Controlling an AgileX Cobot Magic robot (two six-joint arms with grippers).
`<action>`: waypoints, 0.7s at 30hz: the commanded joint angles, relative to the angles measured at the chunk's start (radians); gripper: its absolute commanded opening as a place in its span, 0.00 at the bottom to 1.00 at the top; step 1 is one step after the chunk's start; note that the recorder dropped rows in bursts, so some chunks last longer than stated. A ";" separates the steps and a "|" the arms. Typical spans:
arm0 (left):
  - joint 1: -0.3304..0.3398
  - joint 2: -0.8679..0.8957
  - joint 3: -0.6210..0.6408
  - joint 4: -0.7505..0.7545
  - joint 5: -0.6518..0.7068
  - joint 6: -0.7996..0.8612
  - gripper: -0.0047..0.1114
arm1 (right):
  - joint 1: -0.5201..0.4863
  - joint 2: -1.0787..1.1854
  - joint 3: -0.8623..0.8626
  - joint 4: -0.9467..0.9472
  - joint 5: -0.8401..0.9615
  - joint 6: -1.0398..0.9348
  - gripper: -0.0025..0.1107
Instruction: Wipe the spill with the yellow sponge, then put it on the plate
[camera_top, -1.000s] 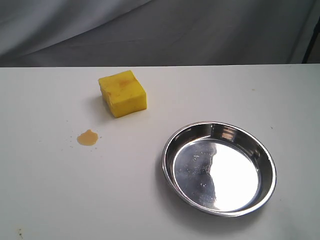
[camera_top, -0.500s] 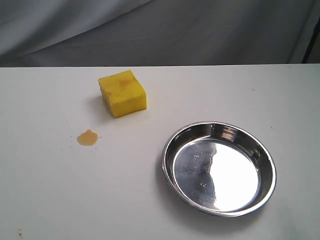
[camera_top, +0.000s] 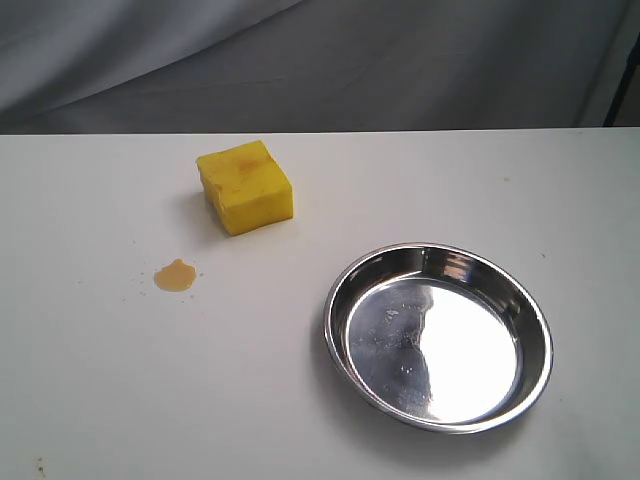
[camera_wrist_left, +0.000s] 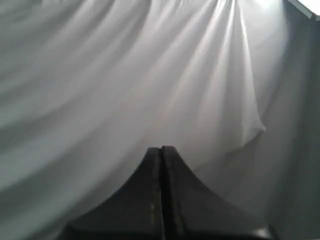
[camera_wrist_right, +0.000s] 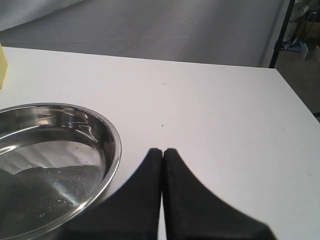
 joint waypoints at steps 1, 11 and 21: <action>-0.006 0.252 -0.105 -0.011 0.174 -0.026 0.04 | 0.001 -0.007 0.004 0.004 -0.001 -0.003 0.02; -0.248 0.665 -0.364 -0.034 0.554 0.159 0.04 | 0.001 -0.007 0.004 0.004 -0.001 -0.003 0.02; -0.354 0.947 -0.523 -0.236 0.736 0.383 0.04 | 0.001 -0.007 0.004 0.004 -0.001 -0.003 0.02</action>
